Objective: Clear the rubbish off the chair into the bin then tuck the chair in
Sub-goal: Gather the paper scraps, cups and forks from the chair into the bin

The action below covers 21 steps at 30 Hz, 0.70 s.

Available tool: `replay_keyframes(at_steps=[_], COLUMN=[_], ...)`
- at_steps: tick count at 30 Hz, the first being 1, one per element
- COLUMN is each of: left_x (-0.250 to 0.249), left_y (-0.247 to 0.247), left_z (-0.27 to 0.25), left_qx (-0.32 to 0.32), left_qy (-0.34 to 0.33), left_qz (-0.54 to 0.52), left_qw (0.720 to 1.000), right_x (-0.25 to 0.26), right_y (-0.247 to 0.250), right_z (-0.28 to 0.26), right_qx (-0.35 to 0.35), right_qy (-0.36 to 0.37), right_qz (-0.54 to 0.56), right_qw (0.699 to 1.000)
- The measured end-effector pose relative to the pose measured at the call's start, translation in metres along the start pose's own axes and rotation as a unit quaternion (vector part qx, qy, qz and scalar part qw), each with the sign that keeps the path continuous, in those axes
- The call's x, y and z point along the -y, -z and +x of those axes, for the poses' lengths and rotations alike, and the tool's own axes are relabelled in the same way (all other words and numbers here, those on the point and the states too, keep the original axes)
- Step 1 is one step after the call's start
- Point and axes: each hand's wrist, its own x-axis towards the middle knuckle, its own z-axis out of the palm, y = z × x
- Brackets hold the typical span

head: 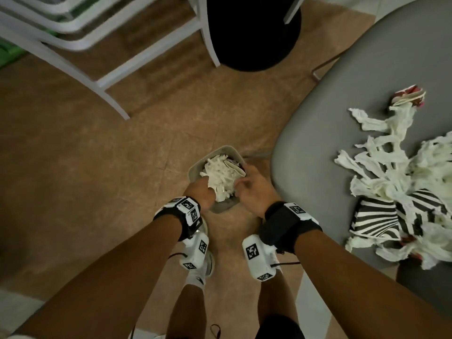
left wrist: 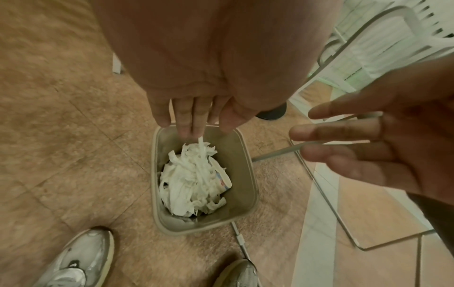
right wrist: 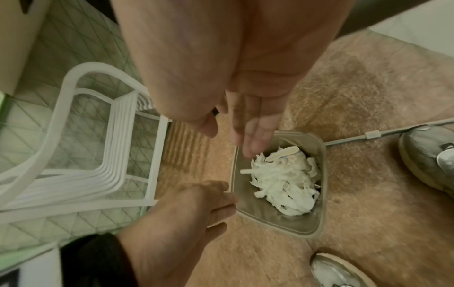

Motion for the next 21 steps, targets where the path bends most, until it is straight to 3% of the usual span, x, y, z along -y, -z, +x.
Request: replay_keyframes(at_steps=[5,9,14,18,21], left_x=[-0.05,-0.12,-0.228,-0.309,-0.36], left_y=[0.026,0.031,0.014,-0.019,-0.044], left_z=[-0.023,-0.034,-0.046,-0.047,-0.05], left_qx=[-0.068,-0.115,-0.129,-0.129,-0.138], left_qy=[-0.021,-0.089,-0.176,-0.287,-0.332], left_qz=[0.01,0.02,0.051,0.128,0.189], left_qw=[0.997,0.989,0.975,0.941,0.914], right_x=[0.013,0.007,-0.039,-0.083,-0.116], right_y=[0.043,0.107,0.2,0.271,0.315], right_z=[-0.016,-0.034,-0.056,-0.077,-0.088], right_qx=[0.004,-0.06,-0.145,-0.21,-0.278], right_qy=[0.012,0.024,0.019,-0.02,-0.056], right_qz=[0.068,0.105,0.113,0.111,0.061], right_qw=[0.998,0.992,0.983,0.971,0.957])
